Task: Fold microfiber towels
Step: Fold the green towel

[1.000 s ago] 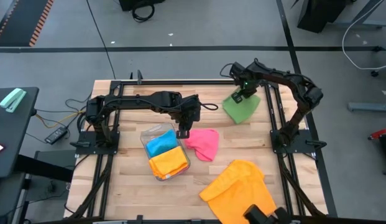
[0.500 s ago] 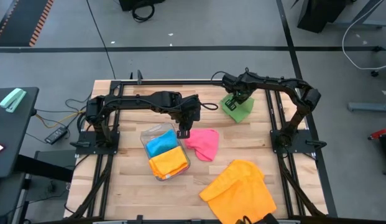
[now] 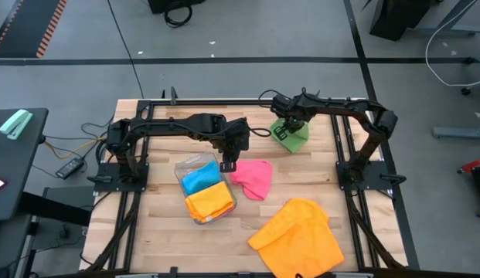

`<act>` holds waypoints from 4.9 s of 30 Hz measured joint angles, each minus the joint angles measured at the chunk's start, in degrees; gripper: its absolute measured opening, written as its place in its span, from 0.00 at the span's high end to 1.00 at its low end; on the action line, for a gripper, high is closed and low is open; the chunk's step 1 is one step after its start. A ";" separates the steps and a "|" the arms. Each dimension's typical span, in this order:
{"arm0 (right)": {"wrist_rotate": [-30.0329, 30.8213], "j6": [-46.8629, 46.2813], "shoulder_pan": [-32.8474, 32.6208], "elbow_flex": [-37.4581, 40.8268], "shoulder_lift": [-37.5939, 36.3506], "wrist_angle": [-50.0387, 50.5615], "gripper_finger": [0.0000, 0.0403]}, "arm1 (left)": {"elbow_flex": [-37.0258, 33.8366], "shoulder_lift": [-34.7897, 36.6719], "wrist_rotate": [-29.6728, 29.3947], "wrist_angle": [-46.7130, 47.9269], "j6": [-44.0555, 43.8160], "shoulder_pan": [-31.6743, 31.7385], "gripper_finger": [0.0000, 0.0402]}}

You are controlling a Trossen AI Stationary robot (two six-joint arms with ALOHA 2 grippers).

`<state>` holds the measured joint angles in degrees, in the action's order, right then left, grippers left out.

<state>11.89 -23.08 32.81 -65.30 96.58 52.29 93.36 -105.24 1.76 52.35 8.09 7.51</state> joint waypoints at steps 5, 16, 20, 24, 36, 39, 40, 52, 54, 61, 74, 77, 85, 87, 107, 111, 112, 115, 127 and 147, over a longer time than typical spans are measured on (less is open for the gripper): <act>-0.86 -2.03 -0.94 0.17 0.30 -1.35 0.96 | 0.00 -0.02 0.00 0.01 -0.04 0.00 0.73; -7.42 -5.29 -2.69 2.83 0.28 -8.06 0.94 | 0.00 -0.02 -0.01 -0.23 0.03 0.04 0.73; -8.97 -6.54 -3.57 4.81 0.32 -11.52 0.89 | 0.00 -0.02 0.00 -0.19 -0.03 0.02 0.73; -9.96 -7.86 -4.03 4.83 0.34 -14.60 0.77 | 0.00 -0.02 0.00 -0.19 -0.27 0.02 0.73; -17.56 -8.15 -4.10 3.03 0.35 -16.21 0.43 | 0.00 -0.02 -0.02 -0.17 -0.10 0.02 0.73; -17.12 -7.71 -3.95 -0.29 0.14 -12.26 0.41 | 0.00 -0.02 -0.02 -0.17 -0.07 0.02 0.73; -16.88 -7.60 -3.94 -1.64 0.09 -11.52 0.41 | 0.00 0.00 0.00 -0.19 -0.04 0.02 0.73; -13.26 -2.36 -0.57 -10.52 -0.26 -8.36 0.42 | 0.00 -0.02 0.00 0.43 -1.40 0.02 0.73; -13.32 -1.81 0.65 -8.85 -0.25 -6.18 0.43 | 0.00 -0.02 0.00 0.81 -1.47 0.02 0.73; -13.53 0.35 2.10 -0.71 -0.24 -6.58 0.44 | 0.00 -0.02 -0.01 1.15 -1.87 0.02 0.73; -13.69 -2.67 0.37 14.55 -15.44 -14.42 0.44 | 0.00 -0.02 0.00 1.95 -0.98 0.33 0.73; -15.71 -7.62 -1.20 21.36 -18.27 -21.47 0.44 | 0.00 -0.02 -0.04 1.58 -0.93 0.44 0.73; -13.21 -9.91 -13.16 24.95 -22.39 -25.54 0.47 | 0.00 -0.02 0.00 1.52 -0.78 0.39 0.73; -10.81 -7.55 -16.20 24.53 -23.95 -26.01 0.49 | 0.00 0.00 -0.01 1.51 -0.78 0.40 0.73; -7.89 13.18 -9.39 24.37 -18.44 -44.91 0.49 | 0.00 0.00 0.00 2.28 -2.79 0.42 0.73; -12.72 13.56 -7.34 23.76 -14.96 -44.54 0.44 | -0.04 2.08 -0.04 3.76 -3.38 0.62 0.74; -13.27 14.45 -7.40 23.14 -14.12 -44.44 0.43 | -0.02 2.70 -0.04 4.03 -3.35 0.63 0.75; -13.49 18.30 -8.39 20.29 -11.49 -44.65 0.42 | 0.00 3.77 -0.04 3.71 -3.03 0.77 0.76; -2.08 23.40 -6.27 3.14 -0.70 -29.39 0.48 | 0.02 4.40 -0.04 4.22 -4.48 1.66 0.80; -13.00 19.09 -4.84 10.23 -1.45 -35.15 0.68 | 0.02 4.40 -0.07 4.57 -4.43 1.70 0.82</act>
<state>-1.11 -3.99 27.97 -55.07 95.13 17.15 93.38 -100.84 1.69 56.93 3.66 9.21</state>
